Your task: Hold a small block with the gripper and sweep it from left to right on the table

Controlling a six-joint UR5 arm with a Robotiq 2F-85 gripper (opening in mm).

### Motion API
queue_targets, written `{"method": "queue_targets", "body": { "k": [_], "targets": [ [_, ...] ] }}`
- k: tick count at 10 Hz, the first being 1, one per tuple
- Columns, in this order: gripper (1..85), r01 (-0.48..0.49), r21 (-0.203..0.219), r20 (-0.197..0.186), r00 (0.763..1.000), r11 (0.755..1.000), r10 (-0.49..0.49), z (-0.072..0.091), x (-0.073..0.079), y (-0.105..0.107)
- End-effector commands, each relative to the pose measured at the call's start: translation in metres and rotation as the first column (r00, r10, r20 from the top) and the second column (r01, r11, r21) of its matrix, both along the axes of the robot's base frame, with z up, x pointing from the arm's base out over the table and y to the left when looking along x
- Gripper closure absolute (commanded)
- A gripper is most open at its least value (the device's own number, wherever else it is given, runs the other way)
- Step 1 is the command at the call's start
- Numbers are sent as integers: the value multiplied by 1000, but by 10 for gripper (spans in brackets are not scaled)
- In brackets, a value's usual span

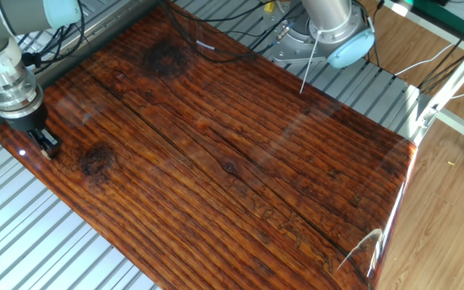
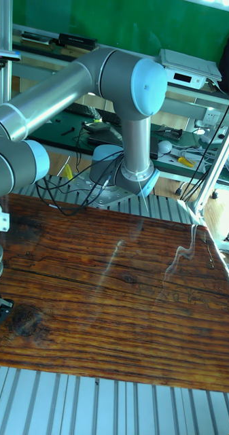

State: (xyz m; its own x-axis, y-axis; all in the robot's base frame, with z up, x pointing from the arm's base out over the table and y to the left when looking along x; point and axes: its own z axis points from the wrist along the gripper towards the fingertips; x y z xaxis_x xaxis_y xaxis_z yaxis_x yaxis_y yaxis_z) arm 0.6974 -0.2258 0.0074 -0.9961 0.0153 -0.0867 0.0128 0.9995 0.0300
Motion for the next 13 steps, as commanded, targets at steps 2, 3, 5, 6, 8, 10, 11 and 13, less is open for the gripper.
{"method": "queue_targets", "body": {
  "k": [2, 3, 5, 6, 8, 10, 11, 13],
  "targets": [
    [847, 9, 7, 1, 1000, 1000, -9, -1, 0, -2],
    [847, 9, 7, 3, 1000, 1000, -9, -2, 0, -1],
    [847, 12, 9, 4, 1000, 1000, -12, -2, 0, -1],
    [847, 13, 10, 4, 1000, 1000, -13, -2, 0, -1],
    [847, 16, 6, 6, 1000, 1000, -16, -3, 0, 0],
    [847, 15, 9, 4, 1000, 1000, -15, -1, 0, 0],
    [847, 12, 16, 1, 1000, 1000, -12, -1, 0, 0],
    [847, 4, 51, -16, 1000, 999, -3, 0, -3, 2]
  ]
}}
